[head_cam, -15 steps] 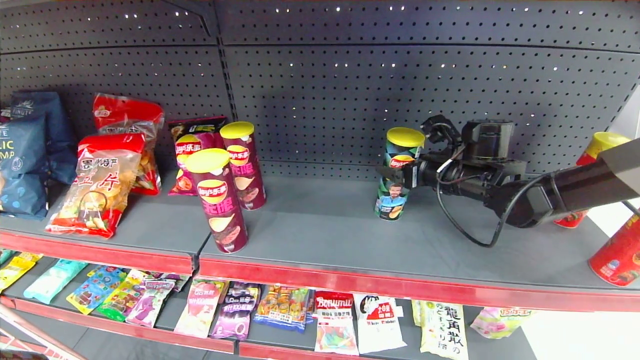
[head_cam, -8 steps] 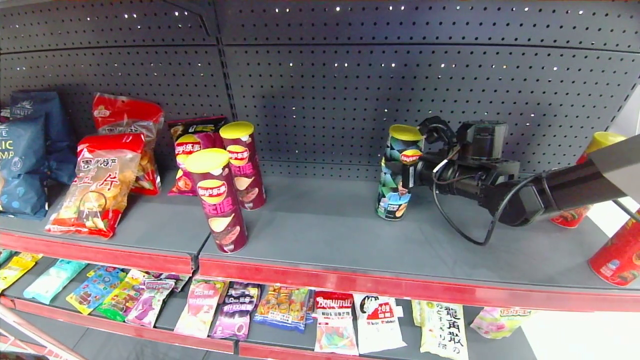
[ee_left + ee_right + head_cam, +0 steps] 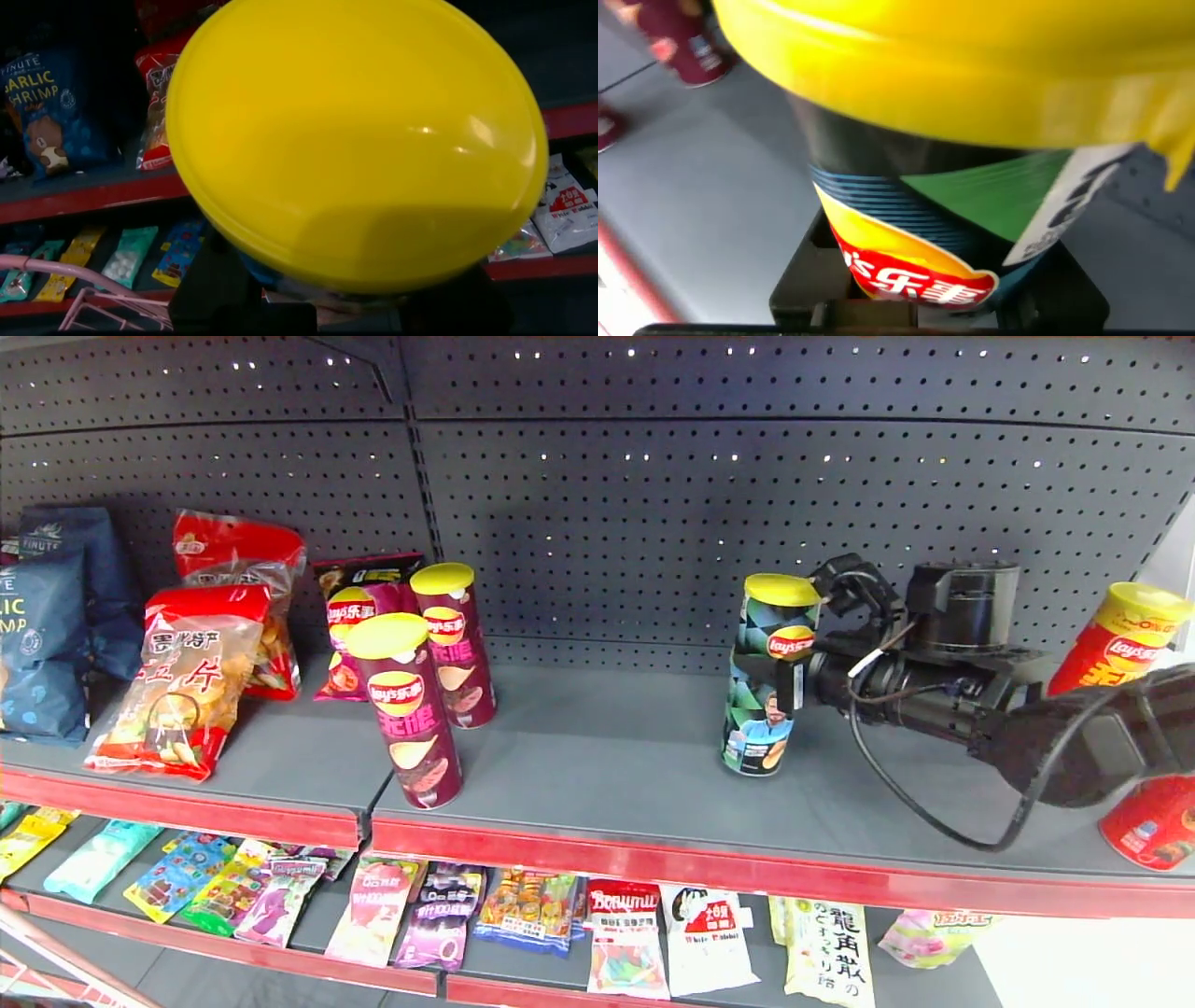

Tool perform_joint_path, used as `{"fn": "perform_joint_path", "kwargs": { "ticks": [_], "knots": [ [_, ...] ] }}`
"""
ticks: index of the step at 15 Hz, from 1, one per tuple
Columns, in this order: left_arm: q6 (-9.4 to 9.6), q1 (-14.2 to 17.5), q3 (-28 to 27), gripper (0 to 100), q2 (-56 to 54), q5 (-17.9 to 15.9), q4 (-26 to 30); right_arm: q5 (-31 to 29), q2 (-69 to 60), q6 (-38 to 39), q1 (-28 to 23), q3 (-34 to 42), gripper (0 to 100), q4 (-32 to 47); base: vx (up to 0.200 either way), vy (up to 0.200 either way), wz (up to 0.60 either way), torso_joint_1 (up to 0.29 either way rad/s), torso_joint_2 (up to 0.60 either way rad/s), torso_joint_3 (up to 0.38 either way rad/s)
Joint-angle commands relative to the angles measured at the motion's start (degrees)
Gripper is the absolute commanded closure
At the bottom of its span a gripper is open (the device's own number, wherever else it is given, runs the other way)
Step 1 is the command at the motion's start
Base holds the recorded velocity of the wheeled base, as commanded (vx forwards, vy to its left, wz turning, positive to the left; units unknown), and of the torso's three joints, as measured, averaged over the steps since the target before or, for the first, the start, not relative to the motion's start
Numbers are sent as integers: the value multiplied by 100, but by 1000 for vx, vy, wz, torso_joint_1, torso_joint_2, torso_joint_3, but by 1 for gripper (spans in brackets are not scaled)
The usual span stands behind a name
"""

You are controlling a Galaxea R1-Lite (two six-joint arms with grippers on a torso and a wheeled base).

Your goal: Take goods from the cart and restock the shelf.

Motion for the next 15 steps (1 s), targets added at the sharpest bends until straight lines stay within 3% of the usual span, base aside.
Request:
{"fn": "perform_joint_path", "kwargs": {
  "ticks": [1, 5, 7, 11, 15],
  "knots": [
    [1, -2, -8, 100, -8, -1, 0, -233, -793, 32, 318, 525, 100, -42, 0, 0, 0, 0, 0, 0],
    [1, -2, 1, 100, -26, -10, -9, -980, -1136, 93, 757, 1061, 100, -165, 0, 0, 0, 0, 0, 0],
    [1, -2, -8, 100, -26, -10, 0, -1341, -1109, 295, 1056, 1403, 100, -701, 0, 0, 0, 0, 0, 0],
    [1, -2, -8, 100, -35, -1, 0, -1499, -1074, 295, 1214, 1904, 100, -1000, 0, 0, 0, 0, 0, 0],
    [1, -2, -8, 100, -35, -1, 0, -1815, -652, 287, 1232, 1904, 100, -1422, 0, 0, 0, 0, 0, 0]
  ]
}}
